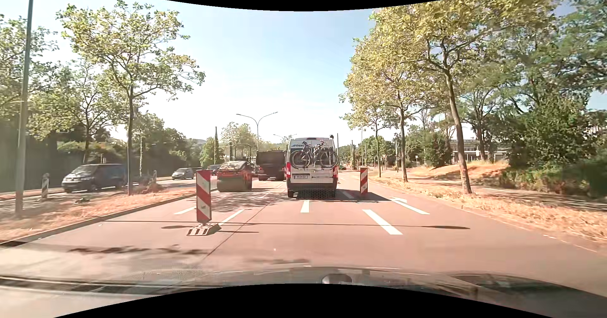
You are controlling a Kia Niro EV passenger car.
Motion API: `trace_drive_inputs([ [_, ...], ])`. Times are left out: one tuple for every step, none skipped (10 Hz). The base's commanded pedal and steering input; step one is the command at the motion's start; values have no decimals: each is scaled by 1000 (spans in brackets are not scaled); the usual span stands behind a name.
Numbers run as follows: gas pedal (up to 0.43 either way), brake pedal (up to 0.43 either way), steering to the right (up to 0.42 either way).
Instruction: Follow the waypoints while adhering to traffic rules and regulations
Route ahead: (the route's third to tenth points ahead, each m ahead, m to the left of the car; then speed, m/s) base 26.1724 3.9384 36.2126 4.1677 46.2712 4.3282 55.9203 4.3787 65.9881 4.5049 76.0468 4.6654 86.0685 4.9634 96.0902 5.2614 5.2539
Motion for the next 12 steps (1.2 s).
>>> trace_drive_inputs([
  [0,0,-4],
  [0,0,-4],
  [0,0,-4],
  [0,0,-4],
  [0,0,-4],
  [0,0,-4],
  [0,0,-4],
  [0,0,-4],
  [0,0,-4],
  [0,0,-4],
  [0,0,-4],
  [8,0,-4],
])
